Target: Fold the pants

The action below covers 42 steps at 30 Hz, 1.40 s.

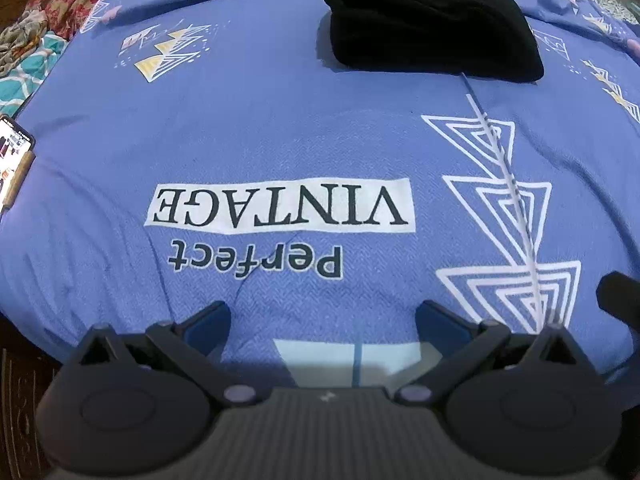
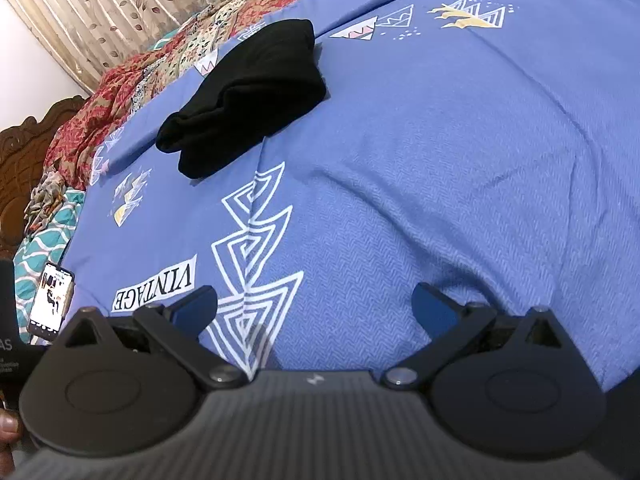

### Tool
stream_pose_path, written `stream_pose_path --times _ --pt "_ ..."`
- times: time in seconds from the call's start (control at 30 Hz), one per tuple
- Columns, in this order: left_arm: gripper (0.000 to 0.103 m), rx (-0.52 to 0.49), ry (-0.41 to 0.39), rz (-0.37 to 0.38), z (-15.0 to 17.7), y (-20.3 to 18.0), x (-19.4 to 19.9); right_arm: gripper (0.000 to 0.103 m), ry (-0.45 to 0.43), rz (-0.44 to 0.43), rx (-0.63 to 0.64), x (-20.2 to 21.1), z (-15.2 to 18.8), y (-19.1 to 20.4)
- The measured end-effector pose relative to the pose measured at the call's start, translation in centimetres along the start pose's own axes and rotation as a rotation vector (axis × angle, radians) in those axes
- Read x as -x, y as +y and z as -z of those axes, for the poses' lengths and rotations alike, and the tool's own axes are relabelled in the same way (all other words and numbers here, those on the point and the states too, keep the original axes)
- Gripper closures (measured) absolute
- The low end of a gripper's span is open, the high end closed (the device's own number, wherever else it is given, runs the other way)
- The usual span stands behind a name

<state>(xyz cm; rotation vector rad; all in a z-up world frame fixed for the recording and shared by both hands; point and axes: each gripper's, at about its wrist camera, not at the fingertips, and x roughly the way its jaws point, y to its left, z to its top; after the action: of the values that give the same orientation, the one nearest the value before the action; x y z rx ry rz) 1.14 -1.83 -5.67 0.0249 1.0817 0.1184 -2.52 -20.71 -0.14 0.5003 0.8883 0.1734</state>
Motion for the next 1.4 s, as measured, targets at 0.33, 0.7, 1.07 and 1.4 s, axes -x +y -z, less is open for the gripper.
stream_pose_path --times 0.33,0.7,1.07,1.4 --pt "0.000 -0.015 -0.026 -0.023 -0.2 0.0 0.7 0.000 -0.015 -0.010 -0.003 0.7 0.1 -0.2" --pt "0.000 -0.023 -0.209 -0.120 0.1 0.4 5.8 0.000 -0.190 -0.003 0.127 3.8 -0.5 2.5" --pt "0.000 -0.034 -0.278 -0.183 -0.2 0.6 6.8 0.000 -0.204 0.003 0.163 3.1 -0.2 3.8" --pt "0.000 -0.033 -0.329 -0.142 -0.2 -0.1 7.5 0.000 -0.183 0.037 0.167 3.3 0.2 3.5"
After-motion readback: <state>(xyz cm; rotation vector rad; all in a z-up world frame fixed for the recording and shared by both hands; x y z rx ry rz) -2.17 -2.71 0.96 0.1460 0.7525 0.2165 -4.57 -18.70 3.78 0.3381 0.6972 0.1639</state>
